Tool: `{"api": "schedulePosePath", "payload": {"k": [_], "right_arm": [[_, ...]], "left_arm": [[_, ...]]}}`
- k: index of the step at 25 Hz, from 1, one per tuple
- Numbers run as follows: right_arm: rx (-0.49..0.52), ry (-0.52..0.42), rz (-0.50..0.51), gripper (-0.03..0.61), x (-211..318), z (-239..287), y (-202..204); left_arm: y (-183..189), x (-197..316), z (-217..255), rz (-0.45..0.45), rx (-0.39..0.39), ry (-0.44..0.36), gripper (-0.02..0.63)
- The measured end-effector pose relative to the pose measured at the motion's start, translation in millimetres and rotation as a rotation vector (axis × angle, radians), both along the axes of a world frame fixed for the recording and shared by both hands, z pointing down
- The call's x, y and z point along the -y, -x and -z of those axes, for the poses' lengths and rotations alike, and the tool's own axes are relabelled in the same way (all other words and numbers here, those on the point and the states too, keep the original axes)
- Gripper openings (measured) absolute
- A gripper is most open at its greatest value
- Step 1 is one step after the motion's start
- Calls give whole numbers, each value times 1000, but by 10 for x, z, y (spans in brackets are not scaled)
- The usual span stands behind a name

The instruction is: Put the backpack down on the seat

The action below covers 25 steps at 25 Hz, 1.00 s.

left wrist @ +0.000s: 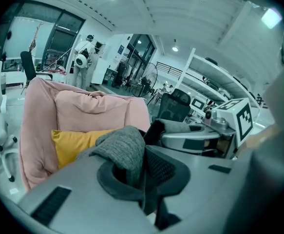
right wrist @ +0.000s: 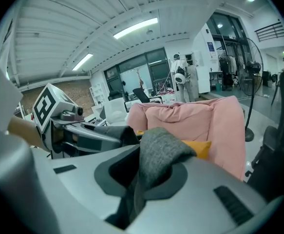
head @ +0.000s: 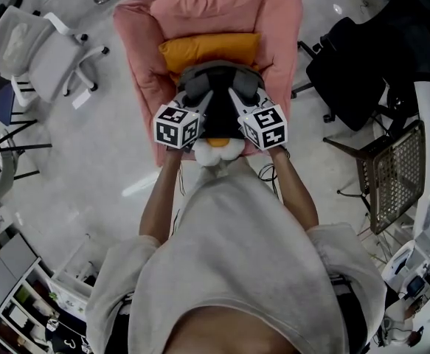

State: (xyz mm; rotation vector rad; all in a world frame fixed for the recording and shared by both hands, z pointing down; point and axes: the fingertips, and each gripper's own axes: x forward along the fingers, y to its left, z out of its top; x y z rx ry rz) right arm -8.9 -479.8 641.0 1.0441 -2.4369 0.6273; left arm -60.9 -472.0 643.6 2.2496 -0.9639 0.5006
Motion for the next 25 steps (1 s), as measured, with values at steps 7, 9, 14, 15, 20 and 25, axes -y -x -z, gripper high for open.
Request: {"api": "schedulePosePath", "payload": {"k": [7,9,14,15,20,25], "right_arm": [[-3,18,13,26,246,-143,17],[-3,25,16,26,321,-185,13],[-4,36,18,26,480,-283,29],[-6,39,19,26,507,-299,33],[-18,46,20,26,619,-373,40],[-24,57,21,28,649,-461,42]], "left_arm": [[4,265,-132,2,13,18,32],[-5,341,-174,4,14,25,32],[0,444,-286,3,22,43,32],[4,457,-310,4,24,47,32],[1,528,-398,9,29,61,32],[10,562,-447,4,33,67,32]]}}
